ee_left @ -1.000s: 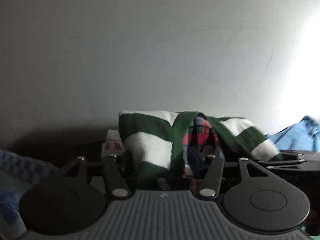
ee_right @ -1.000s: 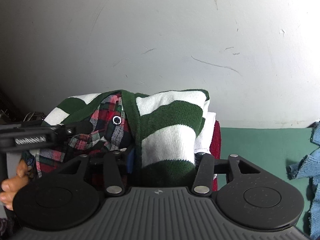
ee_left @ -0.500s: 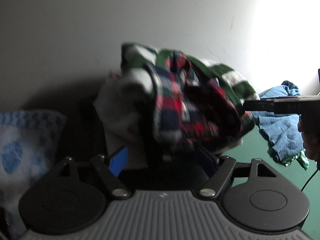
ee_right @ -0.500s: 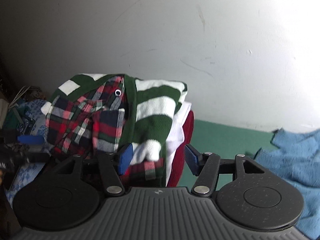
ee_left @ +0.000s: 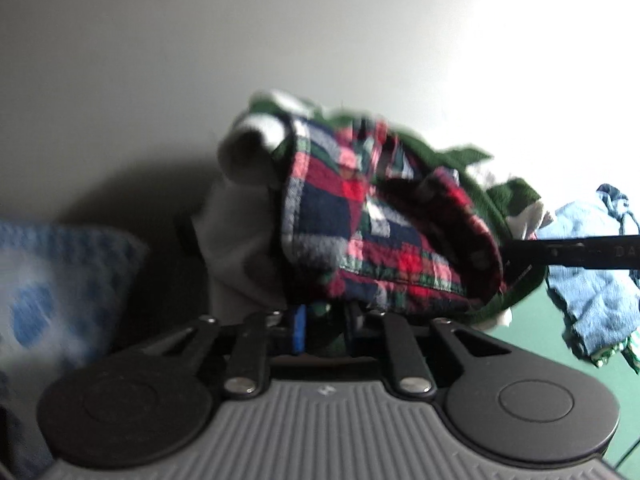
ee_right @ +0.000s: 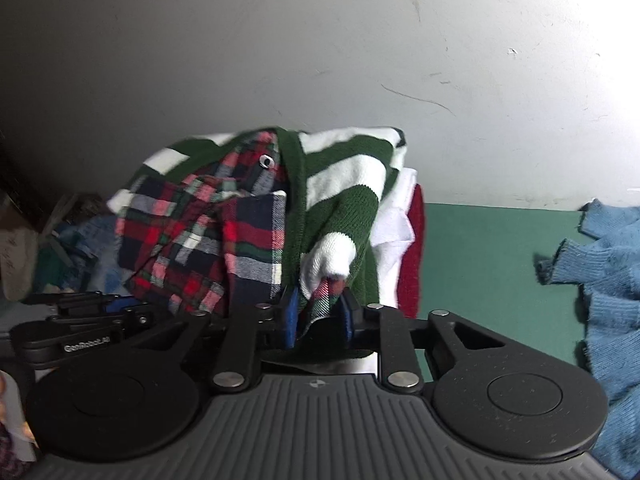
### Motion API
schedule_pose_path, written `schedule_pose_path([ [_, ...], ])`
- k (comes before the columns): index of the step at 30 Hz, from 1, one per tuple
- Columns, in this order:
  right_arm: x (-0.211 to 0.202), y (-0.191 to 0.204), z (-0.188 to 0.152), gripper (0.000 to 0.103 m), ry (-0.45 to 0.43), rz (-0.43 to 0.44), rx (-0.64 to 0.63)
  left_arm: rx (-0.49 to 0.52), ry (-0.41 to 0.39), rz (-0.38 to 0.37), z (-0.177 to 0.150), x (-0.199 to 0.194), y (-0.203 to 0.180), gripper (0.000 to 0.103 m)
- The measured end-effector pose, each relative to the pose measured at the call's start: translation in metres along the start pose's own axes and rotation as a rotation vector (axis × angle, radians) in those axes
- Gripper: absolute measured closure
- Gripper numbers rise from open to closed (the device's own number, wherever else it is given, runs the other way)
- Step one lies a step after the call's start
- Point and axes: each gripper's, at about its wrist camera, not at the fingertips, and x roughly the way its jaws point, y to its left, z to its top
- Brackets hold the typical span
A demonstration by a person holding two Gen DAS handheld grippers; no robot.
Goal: Fold clothes
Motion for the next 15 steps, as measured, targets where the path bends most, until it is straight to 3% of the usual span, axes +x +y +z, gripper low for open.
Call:
schedule_pose_path([
  [2,-0.003,0.006,0.003,0.081,-0.03,0.032,0.018,0.007,-0.023,0.002,0.009,-0.006,0.005,0.087],
  [5,0.012,0.013,0.001,0.081,-0.029,-0.033,-0.017,0.052,0.021,0.035,0.008,0.014,0.004,0.086],
  [7,0.029,0.01,-0.005,0.081,0.002,-0.056,-0.024,0.079,0.038,0.073,-0.001,0.027,0.003,0.085],
  [9,0.038,0.005,-0.012,0.08,0.029,-0.026,0.001,0.067,0.032,0.084,-0.007,0.032,0.006,0.083],
  [12,0.025,0.006,-0.014,0.071,0.011,-0.015,-0.024,0.071,0.018,0.077,-0.011,0.024,0.009,0.077],
  [15,-0.006,0.004,-0.013,0.059,-0.097,-0.049,-0.048,0.082,0.019,0.071,-0.014,0.019,0.008,0.07],
])
